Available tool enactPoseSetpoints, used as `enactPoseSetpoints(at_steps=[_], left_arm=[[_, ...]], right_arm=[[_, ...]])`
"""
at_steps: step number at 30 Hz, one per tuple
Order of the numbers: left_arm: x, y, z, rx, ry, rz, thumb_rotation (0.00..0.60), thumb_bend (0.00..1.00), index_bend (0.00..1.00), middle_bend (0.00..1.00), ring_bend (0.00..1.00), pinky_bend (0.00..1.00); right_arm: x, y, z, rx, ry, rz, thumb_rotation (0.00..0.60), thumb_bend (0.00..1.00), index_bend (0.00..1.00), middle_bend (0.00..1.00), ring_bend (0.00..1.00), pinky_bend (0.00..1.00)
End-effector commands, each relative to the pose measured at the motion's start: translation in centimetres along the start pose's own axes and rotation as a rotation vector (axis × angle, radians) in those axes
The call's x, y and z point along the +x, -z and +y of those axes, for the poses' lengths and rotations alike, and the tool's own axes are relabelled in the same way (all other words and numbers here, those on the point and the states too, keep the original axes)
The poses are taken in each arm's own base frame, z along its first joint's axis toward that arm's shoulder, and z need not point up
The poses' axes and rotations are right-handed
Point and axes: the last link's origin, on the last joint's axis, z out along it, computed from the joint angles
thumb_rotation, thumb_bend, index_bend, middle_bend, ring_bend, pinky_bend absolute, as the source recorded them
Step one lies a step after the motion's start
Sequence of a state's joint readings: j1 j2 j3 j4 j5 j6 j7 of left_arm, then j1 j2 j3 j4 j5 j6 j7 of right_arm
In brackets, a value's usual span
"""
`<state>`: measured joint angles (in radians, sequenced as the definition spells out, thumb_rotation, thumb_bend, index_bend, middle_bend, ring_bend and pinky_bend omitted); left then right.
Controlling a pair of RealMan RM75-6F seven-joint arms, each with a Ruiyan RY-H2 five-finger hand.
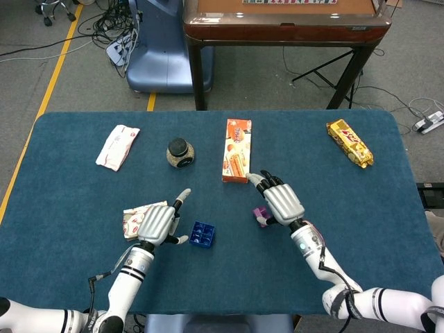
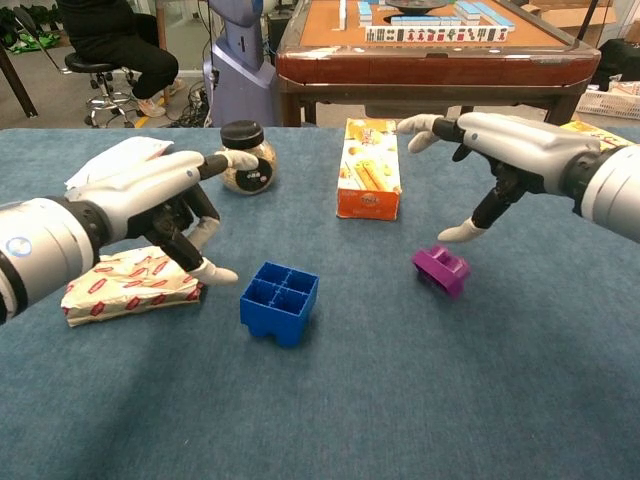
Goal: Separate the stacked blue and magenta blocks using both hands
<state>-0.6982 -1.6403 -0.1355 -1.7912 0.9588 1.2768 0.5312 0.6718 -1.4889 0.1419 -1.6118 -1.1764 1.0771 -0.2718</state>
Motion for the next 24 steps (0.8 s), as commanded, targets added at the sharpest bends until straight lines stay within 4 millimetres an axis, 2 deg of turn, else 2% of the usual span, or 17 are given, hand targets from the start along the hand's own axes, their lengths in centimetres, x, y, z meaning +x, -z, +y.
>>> enactPoseSetpoints(at_steps=[1, 4, 7, 10, 13, 16, 18, 21, 24], left_arm=[[0.9, 0.6, -1.2, 0.009, -0.056, 0.022, 0.6, 0.0, 0.0, 0.62, 0.82, 1.0], [2.3, 1.3, -2.8, 0.023, -0.096, 0.051, 0.6, 0.0, 0.0, 0.51, 0.71, 0.96], [3.6, 2.1, -4.8, 0.041, -0.124, 0.085, 0.6, 0.0, 0.0, 0.42, 0.58, 0.84], [4.9, 3.0, -7.3, 0.055, -0.136, 0.116, 0.6, 0.0, 0.01, 0.39, 0.49, 0.74], [6.0, 3.9, -9.5, 0.049, -0.164, 0.147, 0.6, 0.0, 0.11, 0.39, 0.41, 0.63], [7.1, 5.3, -12.5, 0.07, -0.216, 0.173, 0.6, 0.0, 0.15, 0.38, 0.35, 0.55], [7.7, 6.3, -13.8, 0.085, -0.206, 0.177, 0.6, 0.0, 0.17, 0.37, 0.33, 0.52], [8.9, 8.1, -15.9, 0.063, -0.207, 0.186, 0.6, 0.0, 0.23, 0.36, 0.32, 0.49], [9.8, 9.9, -18.0, 0.079, -0.312, 0.213, 0.6, 0.0, 0.25, 0.36, 0.32, 0.47]], right_arm=[[1.0, 1.1, 0.8, -0.013, 0.014, 0.021, 0.6, 0.0, 0.0, 0.11, 0.01, 0.19], [2.0, 2.5, 2.1, -0.039, 0.032, 0.036, 0.6, 0.0, 0.0, 0.1, 0.01, 0.19], [3.0, 4.2, 3.7, -0.061, 0.068, 0.054, 0.6, 0.0, 0.0, 0.1, 0.01, 0.19], [3.9, 6.2, 5.7, -0.09, 0.097, 0.08, 0.6, 0.0, 0.0, 0.1, 0.01, 0.19], [4.5, 8.0, 7.5, -0.121, 0.102, 0.102, 0.6, 0.0, 0.0, 0.1, 0.01, 0.19], [5.2, 10.3, 9.8, -0.17, 0.181, 0.14, 0.6, 0.0, 0.0, 0.1, 0.01, 0.19], [5.3, 11.5, 10.8, -0.198, 0.216, 0.152, 0.6, 0.0, 0.0, 0.1, 0.01, 0.19], [5.2, 13.6, 12.0, -0.239, 0.22, 0.15, 0.6, 0.0, 0.02, 0.1, 0.01, 0.19], [5.2, 15.5, 13.1, -0.279, 0.196, 0.157, 0.6, 0.0, 0.02, 0.11, 0.01, 0.19]])
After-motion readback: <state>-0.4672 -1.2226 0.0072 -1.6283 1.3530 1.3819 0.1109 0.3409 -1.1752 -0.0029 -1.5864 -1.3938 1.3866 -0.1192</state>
